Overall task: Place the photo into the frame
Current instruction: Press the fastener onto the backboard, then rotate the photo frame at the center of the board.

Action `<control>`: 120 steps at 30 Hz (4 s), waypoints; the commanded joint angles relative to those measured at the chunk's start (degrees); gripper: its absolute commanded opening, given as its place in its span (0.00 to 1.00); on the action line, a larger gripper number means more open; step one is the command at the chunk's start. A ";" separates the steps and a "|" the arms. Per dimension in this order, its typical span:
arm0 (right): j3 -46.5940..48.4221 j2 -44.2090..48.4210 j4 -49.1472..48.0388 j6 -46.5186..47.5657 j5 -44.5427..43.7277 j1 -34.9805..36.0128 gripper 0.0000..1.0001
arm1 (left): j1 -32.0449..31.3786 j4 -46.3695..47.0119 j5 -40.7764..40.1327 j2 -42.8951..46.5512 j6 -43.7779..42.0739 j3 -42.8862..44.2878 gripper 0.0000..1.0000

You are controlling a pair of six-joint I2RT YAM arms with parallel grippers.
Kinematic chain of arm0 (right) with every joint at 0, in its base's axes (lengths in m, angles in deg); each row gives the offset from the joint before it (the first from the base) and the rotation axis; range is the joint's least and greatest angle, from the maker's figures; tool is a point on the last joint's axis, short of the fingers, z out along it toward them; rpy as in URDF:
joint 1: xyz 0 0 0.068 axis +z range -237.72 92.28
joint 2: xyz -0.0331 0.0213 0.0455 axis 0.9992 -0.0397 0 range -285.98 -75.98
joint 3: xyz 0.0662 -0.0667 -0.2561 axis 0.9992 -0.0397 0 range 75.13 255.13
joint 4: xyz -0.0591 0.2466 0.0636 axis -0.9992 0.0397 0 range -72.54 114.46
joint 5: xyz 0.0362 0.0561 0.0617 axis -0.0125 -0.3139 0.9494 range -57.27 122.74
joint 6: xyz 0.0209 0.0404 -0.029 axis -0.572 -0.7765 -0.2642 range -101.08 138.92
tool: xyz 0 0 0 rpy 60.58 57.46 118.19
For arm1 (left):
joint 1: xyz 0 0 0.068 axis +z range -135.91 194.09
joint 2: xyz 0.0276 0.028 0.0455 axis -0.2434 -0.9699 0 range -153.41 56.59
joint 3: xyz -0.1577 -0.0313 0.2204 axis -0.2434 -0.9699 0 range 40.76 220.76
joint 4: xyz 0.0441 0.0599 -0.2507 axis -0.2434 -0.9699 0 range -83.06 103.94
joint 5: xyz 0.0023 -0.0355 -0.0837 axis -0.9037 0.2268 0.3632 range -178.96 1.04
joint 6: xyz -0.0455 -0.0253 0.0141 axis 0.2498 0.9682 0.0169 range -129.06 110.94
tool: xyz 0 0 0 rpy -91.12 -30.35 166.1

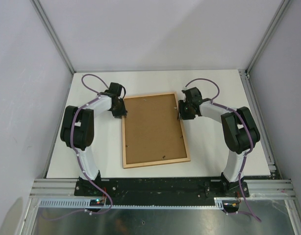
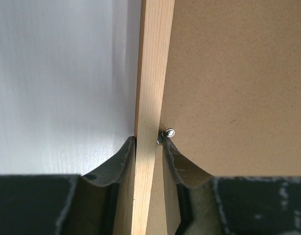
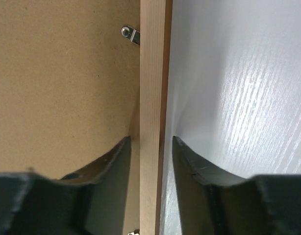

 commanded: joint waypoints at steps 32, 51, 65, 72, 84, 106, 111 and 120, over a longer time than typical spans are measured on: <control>-16.48 18.52 5.30 -14.73 -18.73 12.15 0.54 | 0.91 -1.14 -2.88 -1.44 0.48 -0.59 0.00; -17.84 16.82 3.73 -14.91 -17.66 12.55 0.43 | 0.91 -0.34 -2.52 -1.07 0.56 -1.38 0.00; -17.82 15.16 4.67 -12.37 -17.77 14.74 0.41 | 0.91 -0.16 -2.35 -0.81 0.61 -1.47 0.00; -18.06 14.60 4.70 -12.38 -18.42 14.88 0.29 | 0.90 0.00 -2.68 -0.79 0.59 -1.52 0.00; -18.16 15.42 4.12 -10.20 -17.68 12.90 0.00 | 0.88 0.13 -0.95 0.09 -0.55 -1.52 0.00; -10.76 15.27 0.79 -1.47 -15.12 3.15 0.57 | 0.67 3.24 -2.05 0.70 -11.37 16.37 0.64; -9.83 22.42 9.49 -7.19 -18.05 2.42 0.62 | 1.89 3.75 1.13 -7.82 -16.40 28.58 0.69; -18.19 38.90 19.75 -17.13 -15.77 12.72 0.26 | 4.69 3.78 5.13 -22.56 -10.06 46.09 0.58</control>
